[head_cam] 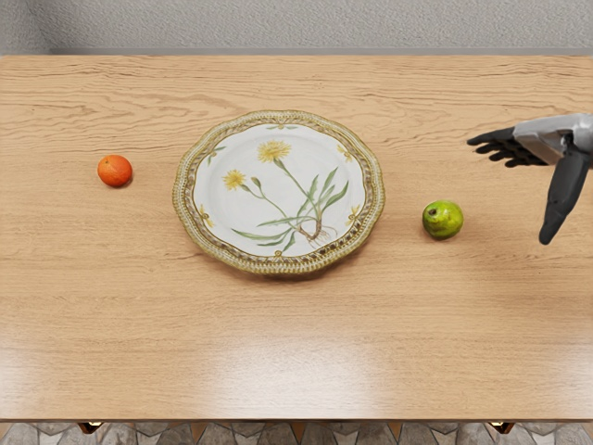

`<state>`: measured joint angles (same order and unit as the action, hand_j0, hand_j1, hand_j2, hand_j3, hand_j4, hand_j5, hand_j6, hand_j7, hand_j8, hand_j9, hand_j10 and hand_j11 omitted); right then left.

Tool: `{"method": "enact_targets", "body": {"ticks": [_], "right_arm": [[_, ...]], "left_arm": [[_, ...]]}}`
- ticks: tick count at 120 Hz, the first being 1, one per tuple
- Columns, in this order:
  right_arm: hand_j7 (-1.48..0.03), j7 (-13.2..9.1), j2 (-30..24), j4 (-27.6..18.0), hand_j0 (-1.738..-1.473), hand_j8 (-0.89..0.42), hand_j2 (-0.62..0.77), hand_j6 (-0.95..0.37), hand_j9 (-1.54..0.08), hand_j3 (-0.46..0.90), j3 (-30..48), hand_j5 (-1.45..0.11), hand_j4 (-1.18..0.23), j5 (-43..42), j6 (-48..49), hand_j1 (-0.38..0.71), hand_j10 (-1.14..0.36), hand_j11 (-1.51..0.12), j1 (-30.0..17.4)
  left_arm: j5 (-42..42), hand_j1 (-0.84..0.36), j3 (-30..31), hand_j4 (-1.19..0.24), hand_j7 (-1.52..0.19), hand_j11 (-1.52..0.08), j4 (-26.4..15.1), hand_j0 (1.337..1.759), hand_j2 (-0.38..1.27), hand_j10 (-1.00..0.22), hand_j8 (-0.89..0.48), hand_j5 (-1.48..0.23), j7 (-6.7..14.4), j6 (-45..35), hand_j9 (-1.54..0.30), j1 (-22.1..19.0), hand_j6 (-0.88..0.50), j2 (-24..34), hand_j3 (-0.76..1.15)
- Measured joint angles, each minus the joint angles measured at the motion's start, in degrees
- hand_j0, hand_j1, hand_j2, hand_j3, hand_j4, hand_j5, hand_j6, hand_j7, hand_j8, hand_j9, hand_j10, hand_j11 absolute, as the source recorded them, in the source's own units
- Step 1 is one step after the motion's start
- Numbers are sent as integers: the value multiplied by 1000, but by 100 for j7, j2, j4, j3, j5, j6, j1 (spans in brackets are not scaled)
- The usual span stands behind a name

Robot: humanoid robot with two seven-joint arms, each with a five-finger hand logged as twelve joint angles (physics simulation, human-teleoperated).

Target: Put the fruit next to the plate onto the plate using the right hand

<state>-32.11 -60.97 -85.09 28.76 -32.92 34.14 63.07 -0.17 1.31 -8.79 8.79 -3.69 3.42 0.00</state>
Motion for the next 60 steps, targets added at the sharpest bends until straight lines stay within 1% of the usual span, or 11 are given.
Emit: {"method": "enact_targets", "body": {"ticks": [19,37,49,60], "right_arm": [[0,50,-100,113,-1658,-6,0,-8,-1,0,17,-1,-6,49,70,-349,-5,0,-5],[0,54,94,124,-1658,-7,0,-8,-1,0,25,-1,-6,92,85,-349,-5,0,-5],[0,-137,363,80,-1658,-6,0,-8,-1,0,33,-1,-6,119,88,-349,-5,0,6],[0,-226,539,-132,-1658,-6,0,-8,0,0,24,-1,-6,-68,18,-349,-5,0,18]], "left_arm": [[0,328,-1,-18,-23,-23,0,1658,4,-18,-18,-23,0,0,-23,1,-18,0,0],[0,328,-1,-18,-23,-23,0,1658,4,-18,-18,-23,0,0,-23,0,-18,0,0],[0,328,-1,-18,-23,-23,0,1658,4,-18,-18,-23,0,0,-23,0,-18,0,0],[0,328,0,-18,-23,-23,0,1658,4,-18,-18,-23,0,0,-23,1,-18,0,0]]}}
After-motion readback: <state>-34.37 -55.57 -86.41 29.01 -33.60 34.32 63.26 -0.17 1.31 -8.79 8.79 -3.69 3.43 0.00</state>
